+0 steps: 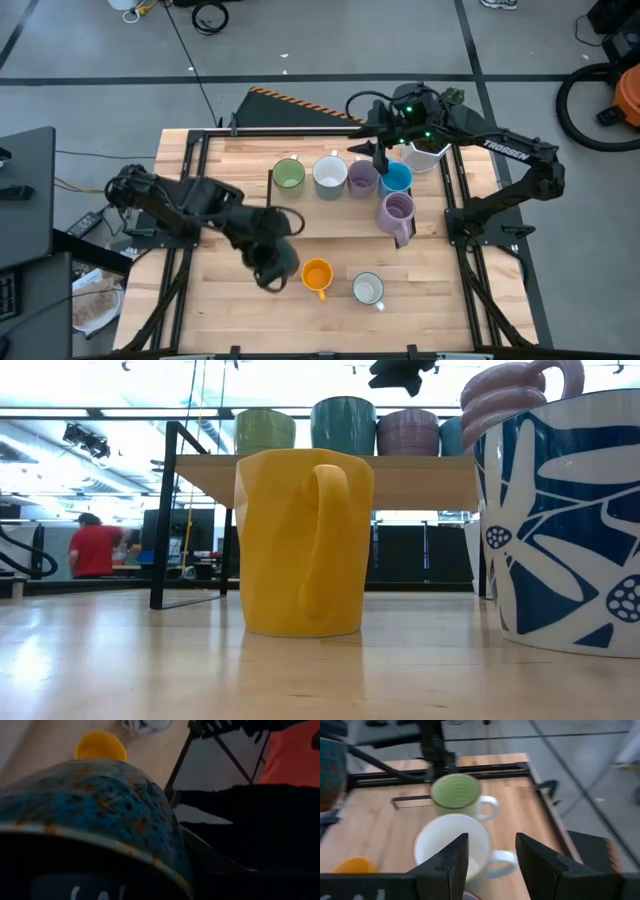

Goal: Place coffee mugs
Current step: Put the brown blue mug on the shelf

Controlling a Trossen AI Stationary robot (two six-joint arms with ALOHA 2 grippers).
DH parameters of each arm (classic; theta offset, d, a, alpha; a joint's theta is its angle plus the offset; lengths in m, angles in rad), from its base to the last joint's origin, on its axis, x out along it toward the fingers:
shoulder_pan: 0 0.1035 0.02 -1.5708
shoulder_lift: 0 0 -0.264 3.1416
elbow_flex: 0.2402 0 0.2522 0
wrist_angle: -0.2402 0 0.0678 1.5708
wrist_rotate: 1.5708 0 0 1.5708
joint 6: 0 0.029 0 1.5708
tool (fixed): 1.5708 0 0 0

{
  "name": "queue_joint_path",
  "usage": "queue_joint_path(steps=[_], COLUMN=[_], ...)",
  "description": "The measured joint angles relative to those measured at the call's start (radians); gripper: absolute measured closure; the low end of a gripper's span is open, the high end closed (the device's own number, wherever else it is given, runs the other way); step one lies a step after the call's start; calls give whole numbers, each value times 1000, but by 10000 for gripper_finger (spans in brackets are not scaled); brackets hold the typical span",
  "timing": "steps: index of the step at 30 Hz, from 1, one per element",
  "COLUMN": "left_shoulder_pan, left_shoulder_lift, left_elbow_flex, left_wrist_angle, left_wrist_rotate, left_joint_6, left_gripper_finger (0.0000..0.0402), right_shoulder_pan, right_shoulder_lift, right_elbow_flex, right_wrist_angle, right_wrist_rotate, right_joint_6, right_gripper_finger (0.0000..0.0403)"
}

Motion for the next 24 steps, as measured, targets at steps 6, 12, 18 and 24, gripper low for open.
queue_joint_path(steps=[6, 12, 18, 24], left_shoulder_pan=[88, 167, 210, 222], left_shoulder_lift=[0, 32, 137, 225], left_elbow_flex=[41, 99, 209, 222], left_wrist_angle=[-32, -30, -144, -285], left_wrist_rotate=[-18, -22, -26, -85], left_joint_6=[120, 215, 342, 450], left_gripper_finger=[362, 362, 362, 362], right_shoulder_pan=[-12, -48, -68, -73], right_shoulder_lift=[-72, -129, -142, -139], right_elbow_flex=[17, 18, 18, 19], right_wrist_angle=[-41, -63, -89, -99], right_wrist_rotate=[112, 130, 132, 127], right_joint_6=[-46, -42, -40, -39], right_gripper_finger=[234, 234, 234, 234])
